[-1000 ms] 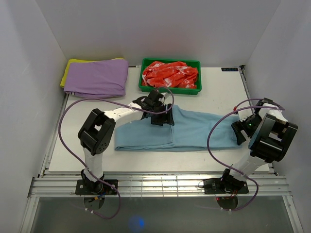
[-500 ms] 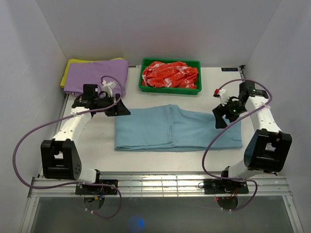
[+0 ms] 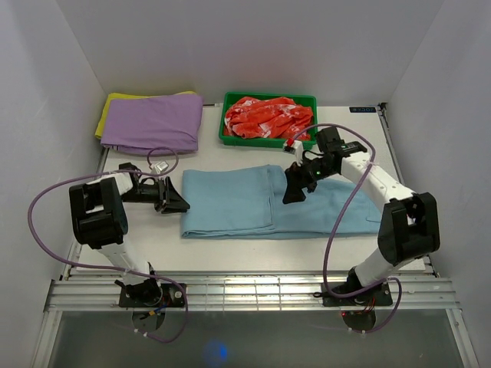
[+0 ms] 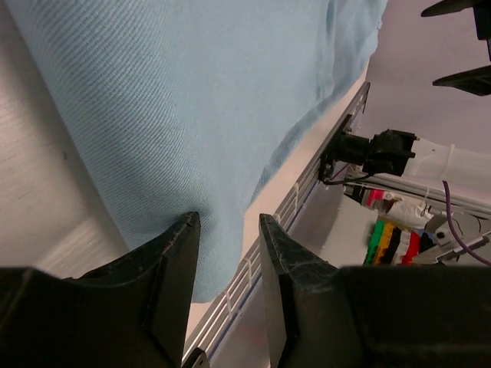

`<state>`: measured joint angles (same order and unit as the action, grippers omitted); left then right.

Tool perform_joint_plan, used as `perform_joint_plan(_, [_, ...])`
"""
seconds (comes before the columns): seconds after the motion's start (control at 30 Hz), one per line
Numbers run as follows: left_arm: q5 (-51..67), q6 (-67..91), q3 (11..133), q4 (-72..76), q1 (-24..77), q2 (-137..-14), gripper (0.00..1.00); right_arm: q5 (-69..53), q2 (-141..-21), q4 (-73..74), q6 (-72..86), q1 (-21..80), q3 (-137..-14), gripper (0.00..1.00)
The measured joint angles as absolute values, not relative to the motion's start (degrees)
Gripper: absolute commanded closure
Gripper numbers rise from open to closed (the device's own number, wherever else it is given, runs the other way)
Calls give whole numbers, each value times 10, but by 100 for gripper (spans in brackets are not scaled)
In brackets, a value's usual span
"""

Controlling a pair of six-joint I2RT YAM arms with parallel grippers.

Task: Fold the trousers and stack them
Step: Fold the trousers

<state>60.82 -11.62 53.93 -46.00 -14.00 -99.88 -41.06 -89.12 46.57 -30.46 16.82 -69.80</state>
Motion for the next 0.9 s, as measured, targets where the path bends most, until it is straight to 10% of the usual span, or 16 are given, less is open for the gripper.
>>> perform_joint_plan(0.63, [621,-126,541,-450,-139,-1019,39,-370,-1055,182,14,242,-647,31])
perform_joint_plan(0.9, [593,-107,541,-428,-139,-1018,37,-356,-1078,176,30,242,-648,71])
